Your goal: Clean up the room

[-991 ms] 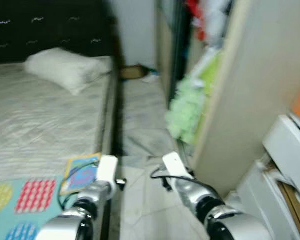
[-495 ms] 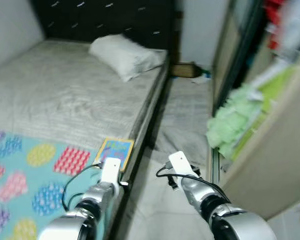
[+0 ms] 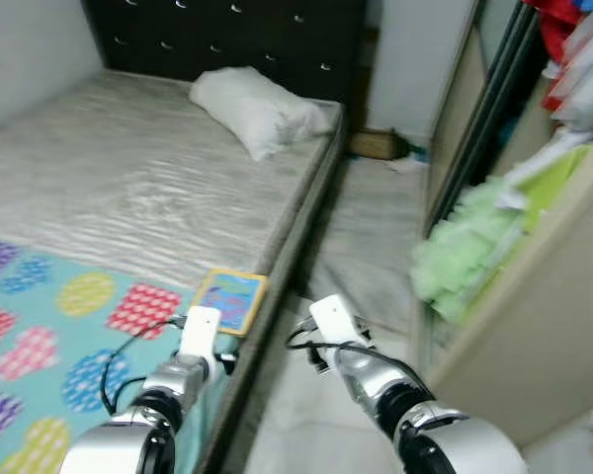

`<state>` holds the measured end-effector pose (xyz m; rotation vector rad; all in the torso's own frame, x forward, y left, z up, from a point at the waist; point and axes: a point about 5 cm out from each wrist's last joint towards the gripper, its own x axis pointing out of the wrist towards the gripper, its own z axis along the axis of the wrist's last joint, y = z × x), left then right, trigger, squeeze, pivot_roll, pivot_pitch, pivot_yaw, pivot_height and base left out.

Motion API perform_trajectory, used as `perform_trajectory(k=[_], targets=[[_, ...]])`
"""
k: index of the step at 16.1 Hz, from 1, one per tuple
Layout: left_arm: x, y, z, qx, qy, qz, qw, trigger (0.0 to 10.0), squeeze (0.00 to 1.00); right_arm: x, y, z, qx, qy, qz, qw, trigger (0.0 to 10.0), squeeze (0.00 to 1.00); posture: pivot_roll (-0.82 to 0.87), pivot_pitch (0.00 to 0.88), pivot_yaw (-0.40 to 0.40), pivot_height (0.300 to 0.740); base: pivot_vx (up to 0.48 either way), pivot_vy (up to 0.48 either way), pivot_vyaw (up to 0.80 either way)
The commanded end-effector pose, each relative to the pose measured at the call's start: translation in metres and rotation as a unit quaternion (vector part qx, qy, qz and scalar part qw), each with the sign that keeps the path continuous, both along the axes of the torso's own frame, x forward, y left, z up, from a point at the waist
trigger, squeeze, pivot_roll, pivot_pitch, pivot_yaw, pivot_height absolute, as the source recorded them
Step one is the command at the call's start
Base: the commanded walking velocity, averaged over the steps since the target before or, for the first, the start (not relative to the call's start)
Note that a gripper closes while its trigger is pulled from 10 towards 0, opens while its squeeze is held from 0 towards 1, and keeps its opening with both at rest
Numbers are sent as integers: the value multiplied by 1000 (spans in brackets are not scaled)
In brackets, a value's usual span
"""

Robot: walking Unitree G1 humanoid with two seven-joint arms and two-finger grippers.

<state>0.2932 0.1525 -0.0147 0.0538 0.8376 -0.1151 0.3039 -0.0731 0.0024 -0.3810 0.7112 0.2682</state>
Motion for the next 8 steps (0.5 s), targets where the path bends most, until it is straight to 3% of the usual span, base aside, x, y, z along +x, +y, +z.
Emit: perform_trajectory(k=[1,8], targets=[[-1,-6,-1,-5,3,-5,1000,10000,0,3,-7,1,-7,-2,-4,1000,10000,0,-112,0,-10,740,0,0,800],[0,-5,-1,-5,2,-4,1000,10000,0,3,-6,1,-6,-3,-2,1000,10000,0,-112,0,-9,740,0,0,800]])
